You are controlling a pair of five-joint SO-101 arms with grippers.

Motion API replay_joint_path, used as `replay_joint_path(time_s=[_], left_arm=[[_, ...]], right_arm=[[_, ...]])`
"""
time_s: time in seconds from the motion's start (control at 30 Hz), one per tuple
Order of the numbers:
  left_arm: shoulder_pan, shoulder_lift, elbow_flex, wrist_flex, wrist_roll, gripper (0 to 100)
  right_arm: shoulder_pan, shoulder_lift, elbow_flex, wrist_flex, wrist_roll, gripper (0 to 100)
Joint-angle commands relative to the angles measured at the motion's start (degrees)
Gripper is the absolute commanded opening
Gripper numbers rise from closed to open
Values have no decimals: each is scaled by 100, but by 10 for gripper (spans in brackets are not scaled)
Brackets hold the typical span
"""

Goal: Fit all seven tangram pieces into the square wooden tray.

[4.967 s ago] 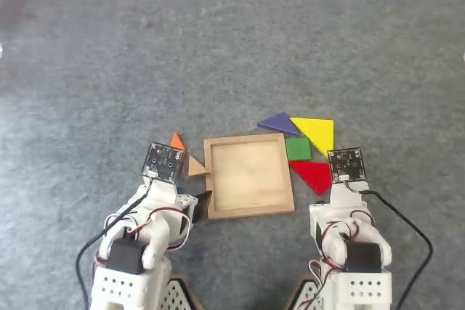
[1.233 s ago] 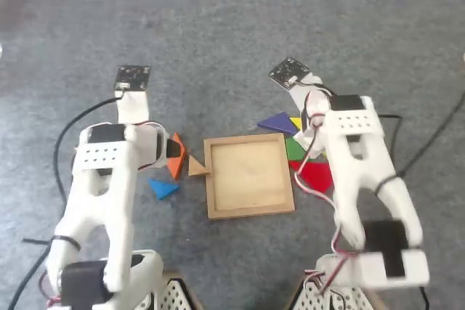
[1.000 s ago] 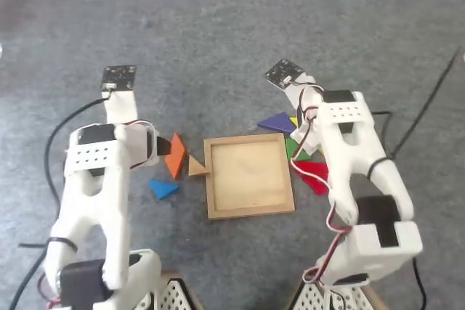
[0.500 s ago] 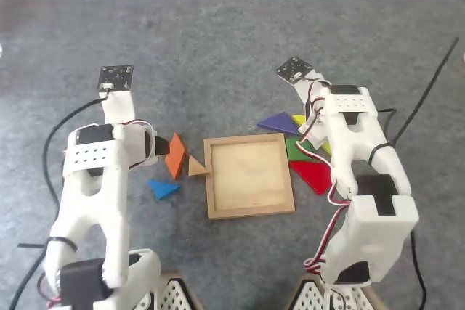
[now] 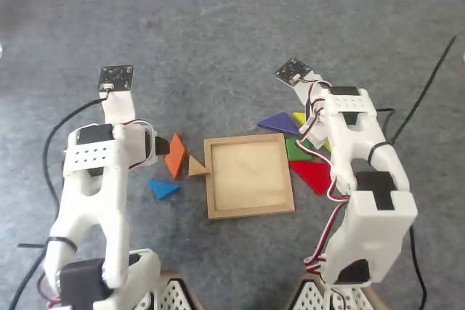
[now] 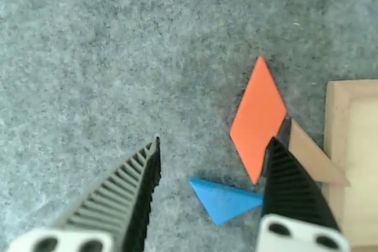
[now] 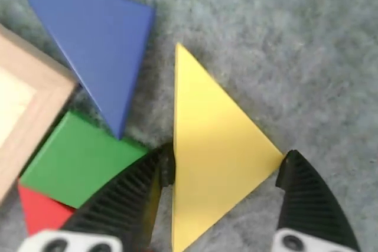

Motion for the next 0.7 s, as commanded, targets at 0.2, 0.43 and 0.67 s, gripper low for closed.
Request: replay_joint_path(time_s=[0.2,0.43,0.67], left_arm=[[-35,-26,-242,-88,62,276],[-35,-26,-242,-97,62,276],[-35,-26,-242,-105,70,276]], right_arm=[[-75,13,-264,-13,70,116],[-48,-215,-237,-4,-123,69],[48,-910,-264,356,-299,70]])
